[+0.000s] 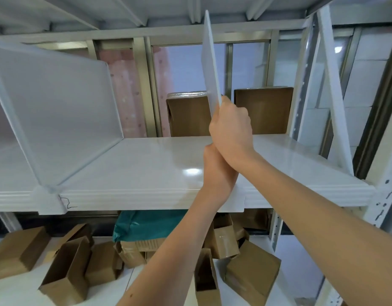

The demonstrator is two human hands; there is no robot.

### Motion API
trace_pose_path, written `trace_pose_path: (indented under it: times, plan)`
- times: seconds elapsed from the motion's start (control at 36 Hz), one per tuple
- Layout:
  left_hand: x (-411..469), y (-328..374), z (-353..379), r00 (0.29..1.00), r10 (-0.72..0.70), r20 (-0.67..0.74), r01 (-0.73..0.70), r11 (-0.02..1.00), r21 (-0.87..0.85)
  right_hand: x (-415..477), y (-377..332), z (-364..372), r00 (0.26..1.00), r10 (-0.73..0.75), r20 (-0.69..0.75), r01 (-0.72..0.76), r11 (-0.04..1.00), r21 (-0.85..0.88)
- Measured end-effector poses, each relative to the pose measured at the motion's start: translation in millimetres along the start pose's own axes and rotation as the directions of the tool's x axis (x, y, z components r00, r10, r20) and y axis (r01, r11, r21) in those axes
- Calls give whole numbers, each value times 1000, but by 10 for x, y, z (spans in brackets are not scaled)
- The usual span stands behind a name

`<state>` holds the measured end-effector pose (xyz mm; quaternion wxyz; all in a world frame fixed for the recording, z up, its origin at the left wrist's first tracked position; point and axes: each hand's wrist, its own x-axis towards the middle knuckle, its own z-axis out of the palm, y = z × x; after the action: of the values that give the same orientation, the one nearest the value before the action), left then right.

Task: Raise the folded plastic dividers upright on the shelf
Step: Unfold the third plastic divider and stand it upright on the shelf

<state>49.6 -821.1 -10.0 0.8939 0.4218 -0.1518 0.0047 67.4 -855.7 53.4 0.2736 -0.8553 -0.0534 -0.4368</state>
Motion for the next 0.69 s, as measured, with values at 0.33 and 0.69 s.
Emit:
trace_pose_path:
  times: [0.33, 0.69]
  plan:
    - [-5, -16, 14, 999, -21, -26, 22, 999, 38, -8, 72, 9, 997, 8, -79, -5, 999, 46]
    - [2, -222, -90, 1000, 14, -11, -13, 995, 95, -139, 236, 109, 989, 8, -150, 5, 996, 93]
